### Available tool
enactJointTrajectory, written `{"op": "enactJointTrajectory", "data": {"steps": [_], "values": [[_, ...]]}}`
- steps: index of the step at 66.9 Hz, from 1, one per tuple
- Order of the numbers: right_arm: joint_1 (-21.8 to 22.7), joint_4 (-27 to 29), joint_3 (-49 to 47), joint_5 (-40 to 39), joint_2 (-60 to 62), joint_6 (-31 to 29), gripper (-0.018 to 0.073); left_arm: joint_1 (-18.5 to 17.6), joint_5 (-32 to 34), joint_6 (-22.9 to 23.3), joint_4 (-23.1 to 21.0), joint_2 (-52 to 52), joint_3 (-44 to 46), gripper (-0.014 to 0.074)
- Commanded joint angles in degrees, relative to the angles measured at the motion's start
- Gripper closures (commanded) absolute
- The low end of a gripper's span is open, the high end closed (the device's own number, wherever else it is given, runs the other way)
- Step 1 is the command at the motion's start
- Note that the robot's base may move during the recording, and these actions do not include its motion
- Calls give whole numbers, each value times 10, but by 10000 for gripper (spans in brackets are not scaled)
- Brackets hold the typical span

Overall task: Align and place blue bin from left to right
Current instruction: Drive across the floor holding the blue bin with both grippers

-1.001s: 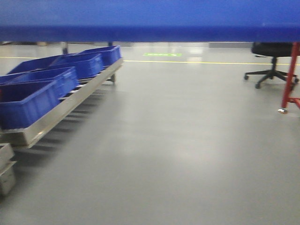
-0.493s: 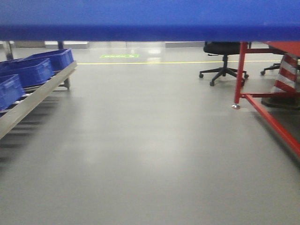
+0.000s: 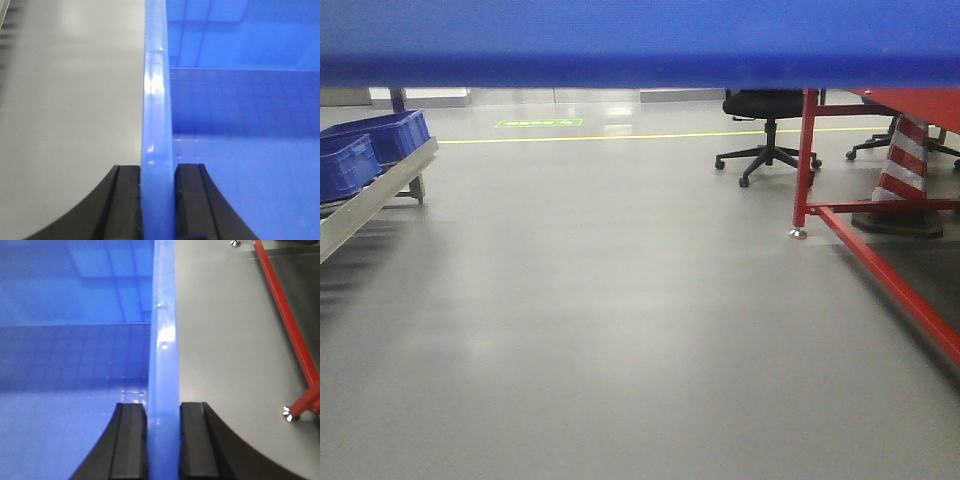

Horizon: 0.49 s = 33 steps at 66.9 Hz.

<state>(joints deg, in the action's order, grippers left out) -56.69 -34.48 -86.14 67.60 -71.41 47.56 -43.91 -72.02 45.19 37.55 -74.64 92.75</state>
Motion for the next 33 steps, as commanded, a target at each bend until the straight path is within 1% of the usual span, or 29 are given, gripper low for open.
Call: {"op": "enactJointTrajectory", "data": {"steps": [1, 33], "values": [[-6, -8, -5, -67, 7, -1, 629, -8, 58, 5, 4, 5, 5, 707], [-6, -8, -5, -68, 7, -1, 629, -8, 60, 5, 4, 5, 5, 707]]}}
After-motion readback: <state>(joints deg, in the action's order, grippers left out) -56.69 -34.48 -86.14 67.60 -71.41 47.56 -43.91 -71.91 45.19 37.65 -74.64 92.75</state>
